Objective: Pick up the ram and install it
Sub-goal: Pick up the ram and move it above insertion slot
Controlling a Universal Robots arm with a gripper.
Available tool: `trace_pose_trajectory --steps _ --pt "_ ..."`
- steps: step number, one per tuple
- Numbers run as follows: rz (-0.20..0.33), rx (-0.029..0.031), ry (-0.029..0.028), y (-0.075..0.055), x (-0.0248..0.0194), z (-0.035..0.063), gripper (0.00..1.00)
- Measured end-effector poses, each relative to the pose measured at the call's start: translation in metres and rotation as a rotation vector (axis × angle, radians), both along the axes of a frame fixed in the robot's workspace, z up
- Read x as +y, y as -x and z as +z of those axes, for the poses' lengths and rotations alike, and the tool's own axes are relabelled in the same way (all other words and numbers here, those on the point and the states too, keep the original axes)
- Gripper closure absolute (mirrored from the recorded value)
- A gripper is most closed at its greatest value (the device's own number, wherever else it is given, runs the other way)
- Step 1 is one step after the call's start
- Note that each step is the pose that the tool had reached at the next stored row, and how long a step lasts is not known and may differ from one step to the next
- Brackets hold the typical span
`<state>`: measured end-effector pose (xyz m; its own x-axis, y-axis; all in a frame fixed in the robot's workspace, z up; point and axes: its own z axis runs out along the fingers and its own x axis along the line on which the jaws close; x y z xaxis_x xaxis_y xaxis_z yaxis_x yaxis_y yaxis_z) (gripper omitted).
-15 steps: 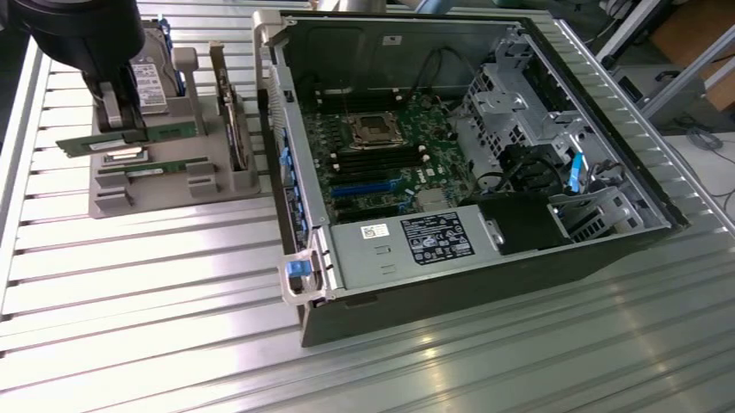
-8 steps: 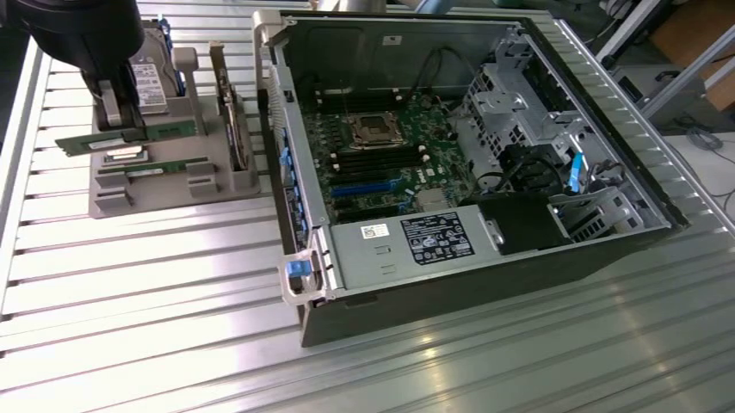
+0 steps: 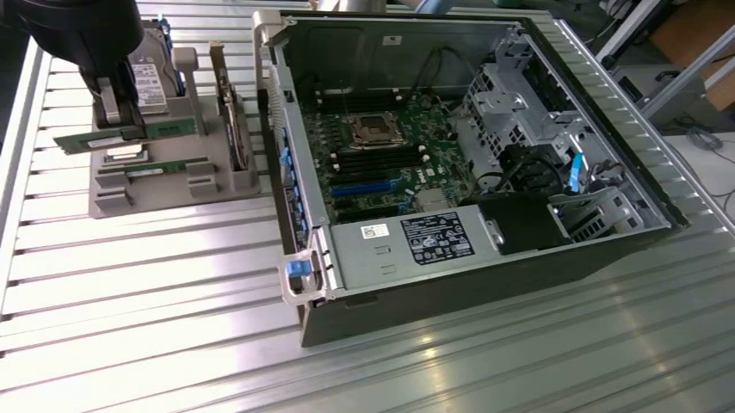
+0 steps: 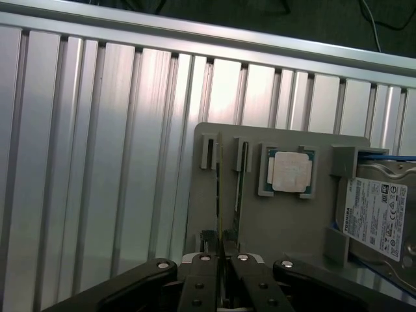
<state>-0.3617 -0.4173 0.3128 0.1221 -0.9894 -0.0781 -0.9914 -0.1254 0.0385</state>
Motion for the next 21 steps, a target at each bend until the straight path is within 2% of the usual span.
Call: trace_pose_trajectory --steps 21 --pt "0.0 0.0 -0.0001 0.0 0.0 0.0096 0.86"
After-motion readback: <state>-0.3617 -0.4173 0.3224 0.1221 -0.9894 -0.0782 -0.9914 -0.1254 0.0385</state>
